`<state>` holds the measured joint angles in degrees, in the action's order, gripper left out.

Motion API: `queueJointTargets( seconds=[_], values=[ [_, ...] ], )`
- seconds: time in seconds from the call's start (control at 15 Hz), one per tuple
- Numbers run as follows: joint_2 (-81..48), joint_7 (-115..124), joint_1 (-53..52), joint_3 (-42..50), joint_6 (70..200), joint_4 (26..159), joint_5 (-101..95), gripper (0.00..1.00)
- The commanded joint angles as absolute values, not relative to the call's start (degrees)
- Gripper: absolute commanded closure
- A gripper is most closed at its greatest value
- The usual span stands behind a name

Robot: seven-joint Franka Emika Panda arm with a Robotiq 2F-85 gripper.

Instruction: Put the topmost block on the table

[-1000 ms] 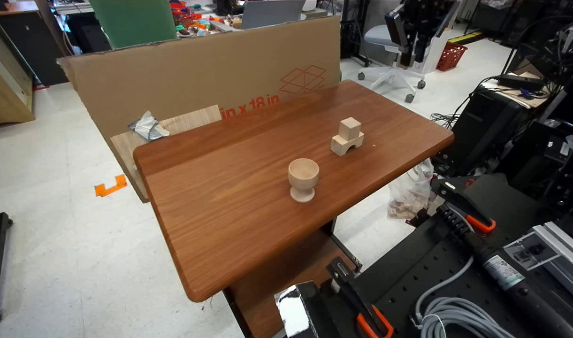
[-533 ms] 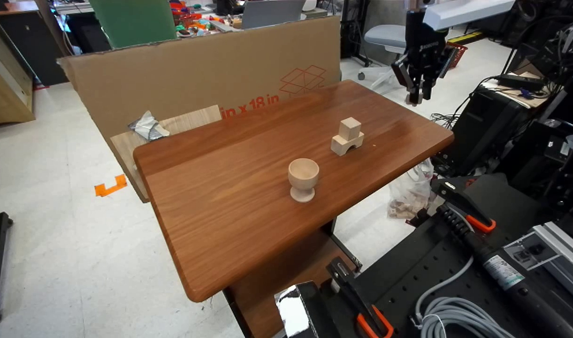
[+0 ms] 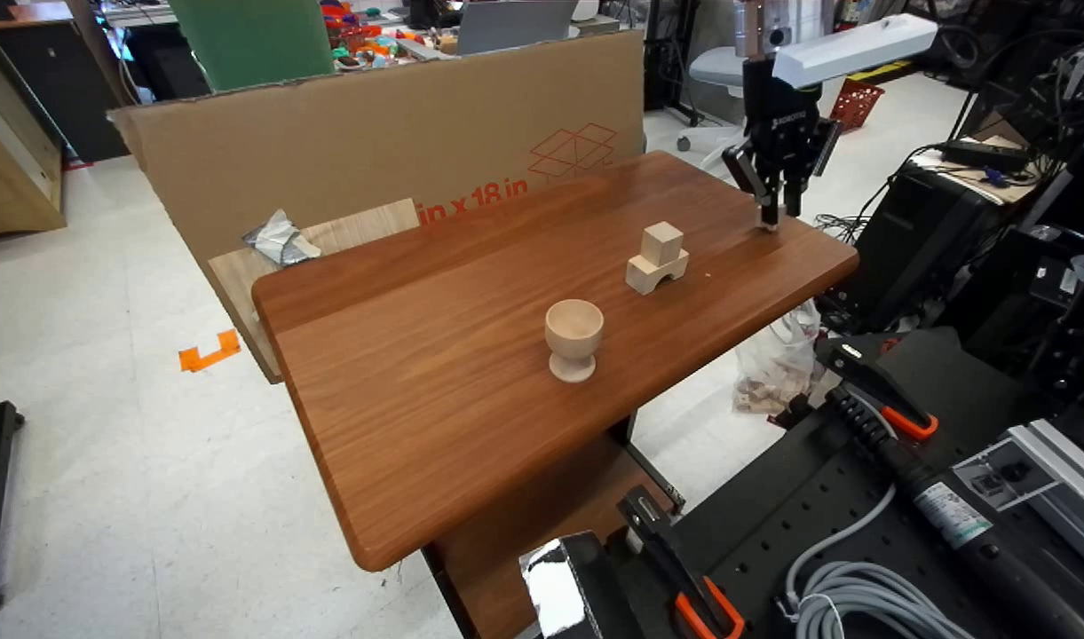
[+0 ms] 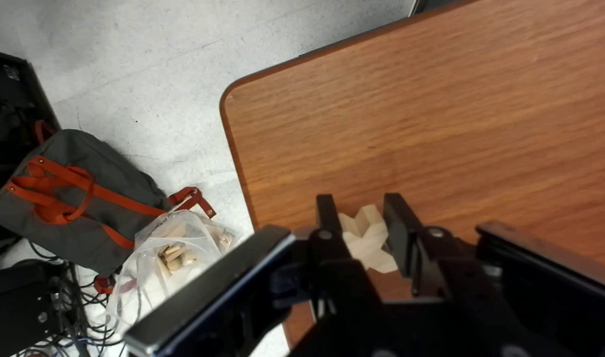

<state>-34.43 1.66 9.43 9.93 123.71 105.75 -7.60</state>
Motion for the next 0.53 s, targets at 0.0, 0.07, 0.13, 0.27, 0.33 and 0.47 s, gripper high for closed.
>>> queueJointTargets(
  seconds=[0.0,0.07,0.13,0.27,0.33,0.47],
  values=[
    [-36.66,2.05,9.65,9.70,120.24,102.20,-6.84,0.93],
    [-36.94,2.36,9.62,9.84,120.10,101.80,-6.93,0.93],
    [-37.05,2.69,9.48,10.01,119.93,101.59,-7.21,0.47],
    [-36.50,2.87,9.30,10.08,120.41,101.98,-7.52,0.39],
    [-35.60,2.59,9.22,9.93,120.91,102.57,-7.54,0.33],
    [-32.67,2.03,8.83,9.51,121.58,104.41,-7.54,0.18]
  ],
)
